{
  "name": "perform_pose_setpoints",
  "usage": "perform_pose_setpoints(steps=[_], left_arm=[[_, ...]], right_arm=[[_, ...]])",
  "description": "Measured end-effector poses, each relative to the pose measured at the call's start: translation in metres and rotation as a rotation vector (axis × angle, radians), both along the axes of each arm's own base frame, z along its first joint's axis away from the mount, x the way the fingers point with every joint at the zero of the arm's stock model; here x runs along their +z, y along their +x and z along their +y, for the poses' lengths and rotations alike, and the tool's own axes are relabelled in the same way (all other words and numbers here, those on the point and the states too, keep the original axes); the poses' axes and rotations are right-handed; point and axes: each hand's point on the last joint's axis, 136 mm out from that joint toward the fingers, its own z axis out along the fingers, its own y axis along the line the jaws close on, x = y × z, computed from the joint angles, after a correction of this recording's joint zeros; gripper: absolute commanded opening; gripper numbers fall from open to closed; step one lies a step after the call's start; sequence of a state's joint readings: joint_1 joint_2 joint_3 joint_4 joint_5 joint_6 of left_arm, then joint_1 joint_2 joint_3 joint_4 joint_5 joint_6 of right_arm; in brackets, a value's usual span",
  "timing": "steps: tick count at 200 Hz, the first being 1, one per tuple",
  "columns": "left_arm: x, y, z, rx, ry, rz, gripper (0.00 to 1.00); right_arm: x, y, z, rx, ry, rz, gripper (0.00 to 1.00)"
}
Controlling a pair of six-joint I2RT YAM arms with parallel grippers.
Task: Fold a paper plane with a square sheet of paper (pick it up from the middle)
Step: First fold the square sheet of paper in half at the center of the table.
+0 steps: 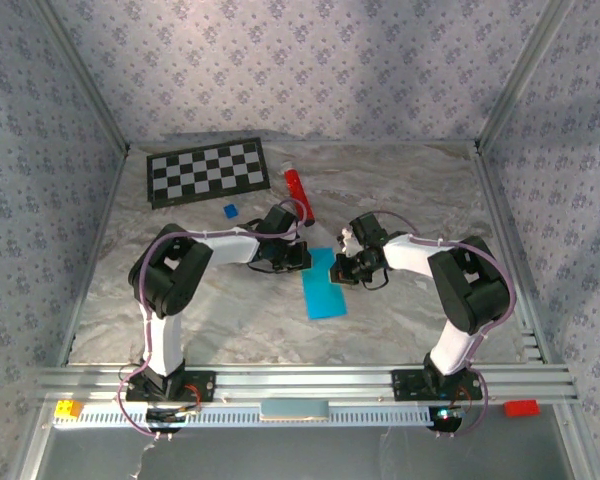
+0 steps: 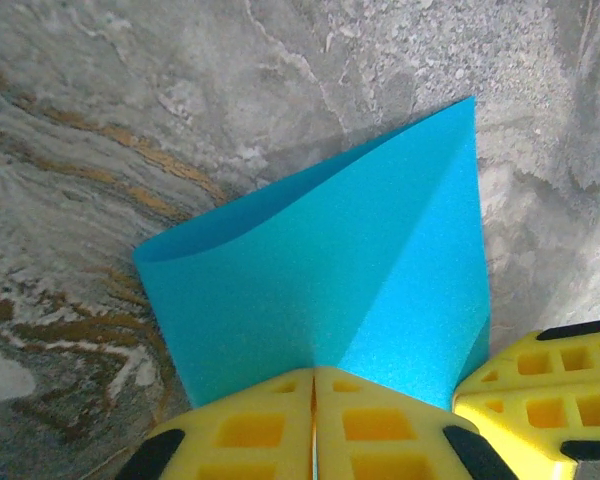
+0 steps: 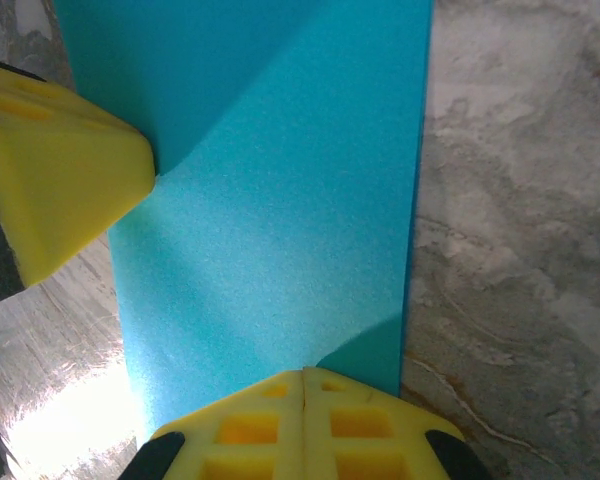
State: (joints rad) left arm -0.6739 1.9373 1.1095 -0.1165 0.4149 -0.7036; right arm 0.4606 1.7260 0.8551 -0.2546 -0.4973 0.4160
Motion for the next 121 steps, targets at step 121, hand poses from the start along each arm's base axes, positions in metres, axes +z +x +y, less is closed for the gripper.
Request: perform_pose_setpoints(steps=[121], left_arm=[[0.001,0.013,0.003,0.032,-0.027,0.002,0.09]], right_arm=[[0.000,0.000,-0.002,0.003,0.013,0.000,0.00]])
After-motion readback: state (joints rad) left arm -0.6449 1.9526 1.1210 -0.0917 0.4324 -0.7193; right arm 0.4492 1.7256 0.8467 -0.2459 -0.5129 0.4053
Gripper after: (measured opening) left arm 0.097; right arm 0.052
